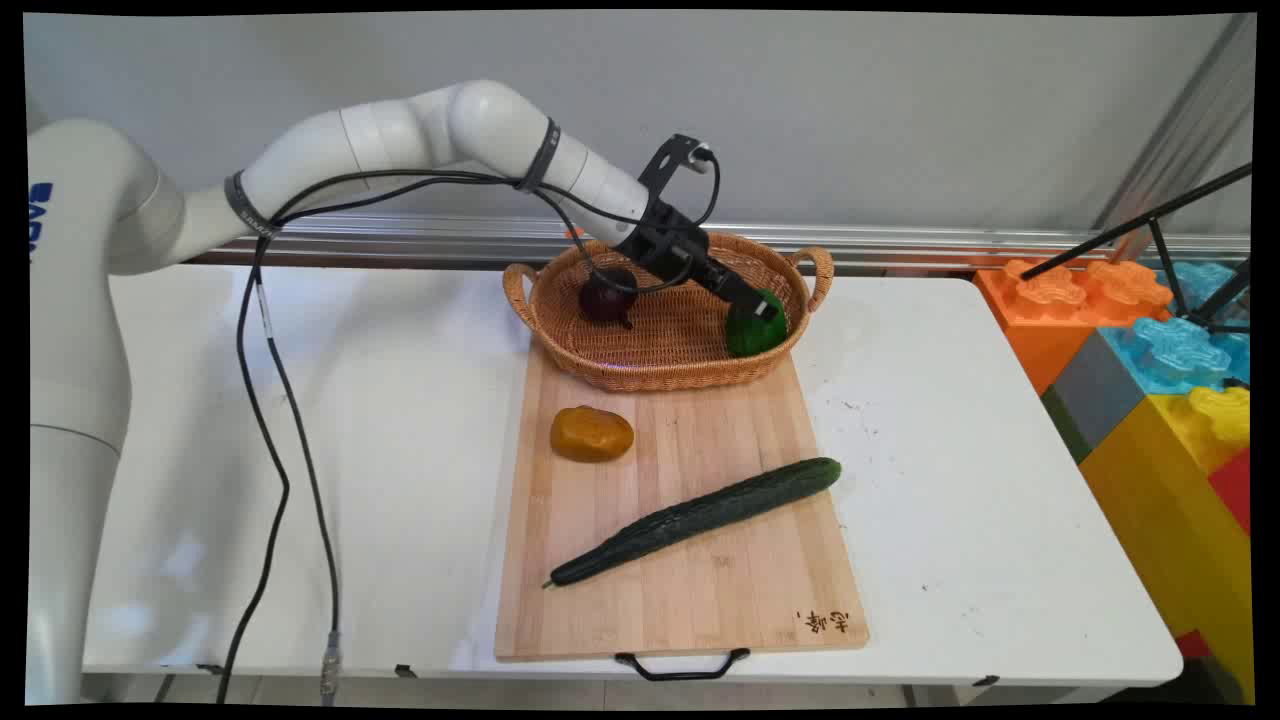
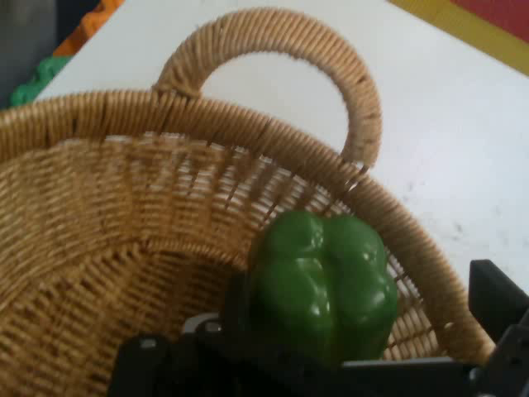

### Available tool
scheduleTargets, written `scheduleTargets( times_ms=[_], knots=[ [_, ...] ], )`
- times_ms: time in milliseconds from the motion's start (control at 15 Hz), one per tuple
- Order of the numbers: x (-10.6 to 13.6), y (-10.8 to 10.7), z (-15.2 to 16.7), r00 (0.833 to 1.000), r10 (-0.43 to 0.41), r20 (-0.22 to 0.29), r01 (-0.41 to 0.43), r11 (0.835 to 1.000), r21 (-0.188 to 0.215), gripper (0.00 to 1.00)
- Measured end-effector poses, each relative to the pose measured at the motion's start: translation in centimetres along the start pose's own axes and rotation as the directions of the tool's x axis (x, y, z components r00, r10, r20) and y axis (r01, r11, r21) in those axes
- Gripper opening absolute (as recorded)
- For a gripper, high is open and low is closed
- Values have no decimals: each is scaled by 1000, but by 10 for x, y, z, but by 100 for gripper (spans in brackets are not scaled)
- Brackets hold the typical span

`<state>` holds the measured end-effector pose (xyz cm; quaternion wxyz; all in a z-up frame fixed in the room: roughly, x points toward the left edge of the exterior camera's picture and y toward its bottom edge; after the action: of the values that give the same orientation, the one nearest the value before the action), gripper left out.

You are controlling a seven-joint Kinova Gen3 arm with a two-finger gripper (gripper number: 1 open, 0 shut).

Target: Pick up the cucumber from the cutting board

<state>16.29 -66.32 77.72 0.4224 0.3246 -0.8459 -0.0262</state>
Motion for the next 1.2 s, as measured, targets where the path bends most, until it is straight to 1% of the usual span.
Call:
scheduleTargets(
  times_ms=[267, 333, 467, 667, 800, 867, 1000, 1200],
  knots=[
    [9, 9, -10, 1000, -1, -25, 1, 1000, 1, 100],
    [12, 15, -17, 999, 7, -36, -7, 1000, 4, 100],
    [17, 29, -36, 999, 18, -41, -18, 1000, 12, 100],
    [27, 57, -72, 999, 32, -33, -31, 999, 22, 100],
    [27, 75, -95, 1000, 28, -14, -28, 999, 18, 100],
    [25, 85, -106, 1000, 24, 5, -24, 1000, 11, 100],
    [18, 100, -119, 999, 21, 35, -21, 1000, 0, 100],
    [-3, 127, -138, 994, 19, 106, -16, 999, -34, 100]
  ],
)
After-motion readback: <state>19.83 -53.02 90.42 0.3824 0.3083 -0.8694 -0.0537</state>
